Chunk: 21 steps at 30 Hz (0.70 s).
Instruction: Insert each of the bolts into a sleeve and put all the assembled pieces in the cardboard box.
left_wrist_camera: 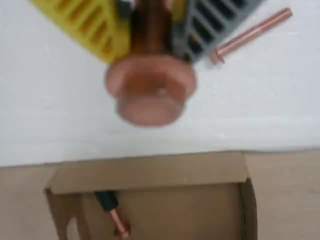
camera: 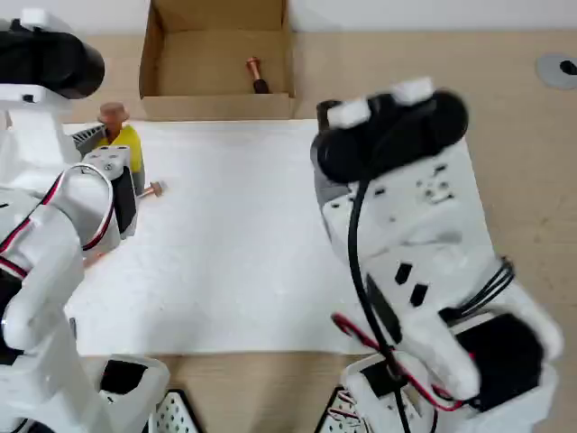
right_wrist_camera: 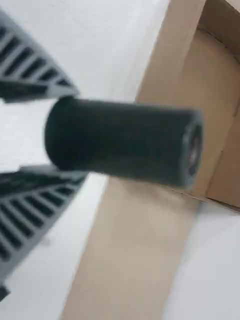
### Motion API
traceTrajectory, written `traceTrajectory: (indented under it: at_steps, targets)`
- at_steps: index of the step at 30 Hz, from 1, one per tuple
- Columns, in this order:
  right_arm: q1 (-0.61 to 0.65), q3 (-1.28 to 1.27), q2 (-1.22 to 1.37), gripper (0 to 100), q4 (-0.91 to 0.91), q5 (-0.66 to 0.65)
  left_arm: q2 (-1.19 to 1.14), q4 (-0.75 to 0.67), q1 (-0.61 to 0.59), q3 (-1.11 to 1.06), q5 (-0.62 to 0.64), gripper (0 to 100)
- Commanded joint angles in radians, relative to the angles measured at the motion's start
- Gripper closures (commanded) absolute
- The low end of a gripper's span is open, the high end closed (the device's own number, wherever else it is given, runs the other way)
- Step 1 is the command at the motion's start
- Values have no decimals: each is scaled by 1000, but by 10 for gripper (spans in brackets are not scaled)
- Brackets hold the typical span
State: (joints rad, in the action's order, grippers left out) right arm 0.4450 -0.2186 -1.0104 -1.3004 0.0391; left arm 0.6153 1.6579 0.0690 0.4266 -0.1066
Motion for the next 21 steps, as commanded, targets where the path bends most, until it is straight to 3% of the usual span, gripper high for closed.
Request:
traceTrajectory:
  at_steps: [1,8,14,21]
  targets:
    - [16,-344,-203,989,226,-21,16,-46,-11,6,41,993]
    - [93,-673,-476,989,359,-17,7,-133,-9,-12,44,993]
    - [213,-802,-576,989,365,-14,16,-400,83,-226,195,994]
    - [213,-812,-581,989,374,83,38,-628,235,-496,215,995]
